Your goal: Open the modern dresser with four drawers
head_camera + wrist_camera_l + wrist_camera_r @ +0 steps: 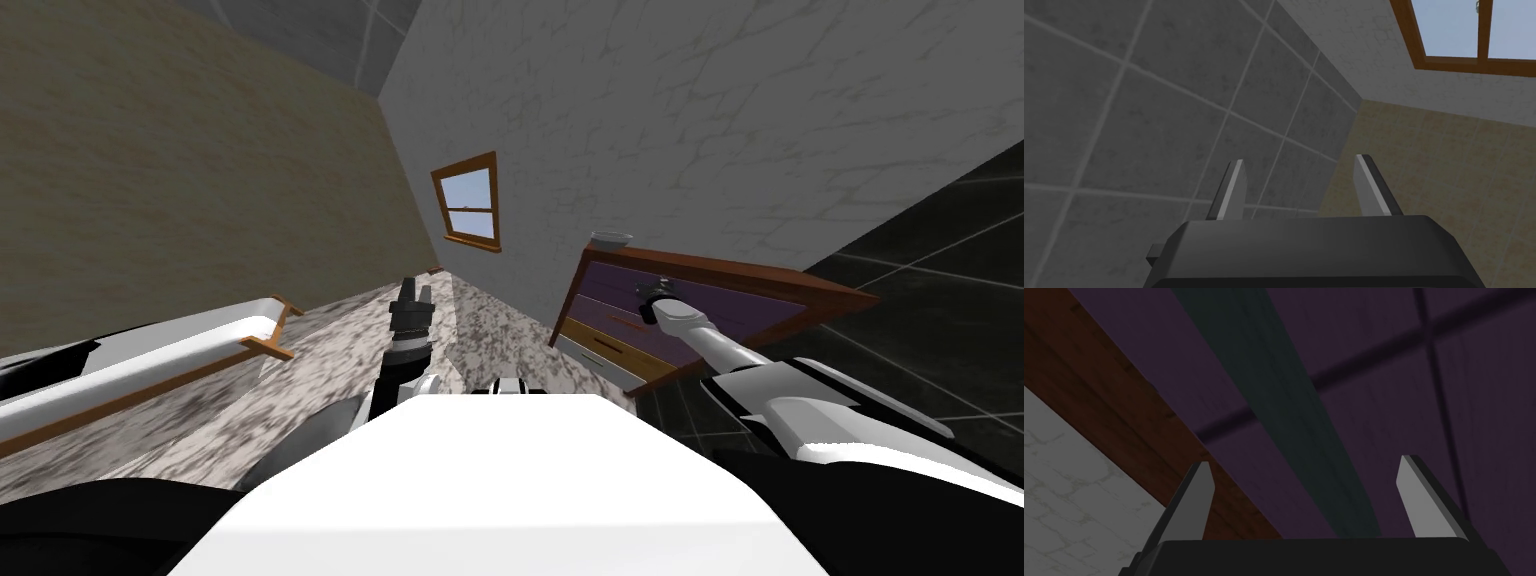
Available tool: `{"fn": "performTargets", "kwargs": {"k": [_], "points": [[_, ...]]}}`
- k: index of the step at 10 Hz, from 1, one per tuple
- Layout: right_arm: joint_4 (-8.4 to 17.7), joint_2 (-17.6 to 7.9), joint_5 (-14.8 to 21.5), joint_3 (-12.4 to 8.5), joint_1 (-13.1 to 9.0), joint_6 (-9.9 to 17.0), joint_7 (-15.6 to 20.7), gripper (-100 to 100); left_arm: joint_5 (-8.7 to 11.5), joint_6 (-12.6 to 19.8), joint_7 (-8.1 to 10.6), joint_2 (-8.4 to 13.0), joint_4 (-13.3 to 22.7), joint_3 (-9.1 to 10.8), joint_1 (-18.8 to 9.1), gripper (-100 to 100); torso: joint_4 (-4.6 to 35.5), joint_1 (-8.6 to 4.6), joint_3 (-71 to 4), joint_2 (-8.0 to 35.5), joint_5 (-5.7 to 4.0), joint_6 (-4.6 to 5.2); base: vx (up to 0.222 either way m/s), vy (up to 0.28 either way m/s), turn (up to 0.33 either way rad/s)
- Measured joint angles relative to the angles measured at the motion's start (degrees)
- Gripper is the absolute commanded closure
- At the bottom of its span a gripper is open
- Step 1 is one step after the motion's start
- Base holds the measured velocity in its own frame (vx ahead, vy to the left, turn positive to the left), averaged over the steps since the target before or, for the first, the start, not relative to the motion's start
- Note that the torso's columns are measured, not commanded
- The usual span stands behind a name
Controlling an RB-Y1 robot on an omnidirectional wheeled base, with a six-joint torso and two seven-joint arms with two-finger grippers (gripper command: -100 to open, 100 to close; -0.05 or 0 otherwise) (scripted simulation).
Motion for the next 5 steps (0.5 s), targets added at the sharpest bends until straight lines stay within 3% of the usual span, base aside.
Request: {"fn": "performTargets", "kwargs": {"k": [1,2,3,5], "points": [[1.3,-0.3,-1.1,0.1,-0.6,0.2,0.6,-100,0.0,0.0,0.00,0.0,0.0,0.00,0.0,0,0.0,0.05,0.0,-0.1,0.02,0.05,-0.085,-0.058,0.268],[1.8,-1.3,-3.6,0.3,-0.4,0.6,2.0,-100,0.0,0.0,0.00,0.0,0.0,0.00,0.0,0,0.0,0.09,-0.1,-0.1,0.03,0.01,-0.039,-0.030,0.061],[1.8,-1.4,-3.9,0.3,-0.3,0.8,2.3,100,0.0,0.0,0.00,0.0,0.0,0.00,0.0,0,-0.1,0.15,-0.2,-0.3,0.04,0.06,-0.022,0.000,0.015],[1.5,-0.5,-2.8,0.4,0.2,0.6,1.6,100,0.0,0.0,0.00,0.0,0.0,0.00,0.0,0,0.2,0.34,0.0,-0.1,0.40,0.34,0.054,0.046,-0.210]]}}
